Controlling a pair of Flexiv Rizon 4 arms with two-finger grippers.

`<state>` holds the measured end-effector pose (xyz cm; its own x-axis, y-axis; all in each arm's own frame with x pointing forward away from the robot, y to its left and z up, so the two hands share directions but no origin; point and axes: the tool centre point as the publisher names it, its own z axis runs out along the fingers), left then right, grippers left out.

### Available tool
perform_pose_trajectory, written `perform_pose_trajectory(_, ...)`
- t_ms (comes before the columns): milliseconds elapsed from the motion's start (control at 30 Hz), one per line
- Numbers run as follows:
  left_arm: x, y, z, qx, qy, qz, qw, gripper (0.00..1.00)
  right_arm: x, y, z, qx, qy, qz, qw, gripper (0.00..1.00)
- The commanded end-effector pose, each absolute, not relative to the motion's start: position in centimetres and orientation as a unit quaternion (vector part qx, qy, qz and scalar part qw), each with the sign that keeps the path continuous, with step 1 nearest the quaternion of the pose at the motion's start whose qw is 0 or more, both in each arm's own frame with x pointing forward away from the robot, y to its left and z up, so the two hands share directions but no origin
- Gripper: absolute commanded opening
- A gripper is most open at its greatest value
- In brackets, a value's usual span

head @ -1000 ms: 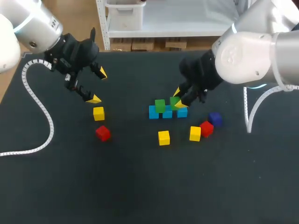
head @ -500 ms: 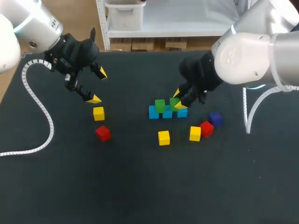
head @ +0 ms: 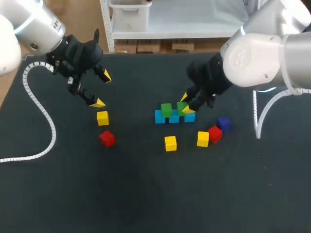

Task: Place the blue cubes, place green cubes on the blue cubes, place the yellow cubes on the green cubes, then place the red cubes on the yellow cubes, and place purple cube on the red cubes.

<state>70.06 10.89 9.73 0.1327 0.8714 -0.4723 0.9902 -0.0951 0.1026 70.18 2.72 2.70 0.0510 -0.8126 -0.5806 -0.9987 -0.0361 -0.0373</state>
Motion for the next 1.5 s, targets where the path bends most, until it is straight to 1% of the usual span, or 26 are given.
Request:
perform_pose_trajectory(33,70.21,10.93,9.7,0.726,0.641,-0.148,0.201,1.0,70.3,2.68,2.63,-0.689,0.656,0.209,0.225,0.0)
perform_pose_trajectory(800,70.21,10.93,9.7,0.726,0.641,-0.148,0.201,1.0,70.45,2.78,2.49,-0.689,0.657,0.211,0.222,0.0)
perform_pose_trajectory(867,70.21,10.93,9.7,0.726,0.641,-0.148,0.201,1.0,70.47,2.82,2.45,-0.689,0.656,0.211,0.222,0.02)
perform_pose_trajectory(967,70.21,10.93,9.7,0.726,0.641,-0.148,0.201,1.0,70.49,2.87,2.41,-0.69,0.656,0.212,0.221,0.1)
perform_pose_trajectory(1033,70.21,10.93,9.7,0.726,0.641,-0.148,0.201,1.0,70.5,2.88,2.41,-0.69,0.656,0.212,0.221,0.13)
perform_pose_trajectory(1500,70.21,10.93,9.7,0.726,0.641,-0.148,0.201,1.0,70.65,2.8,2.15,-0.689,0.657,0.214,0.219,0.18)
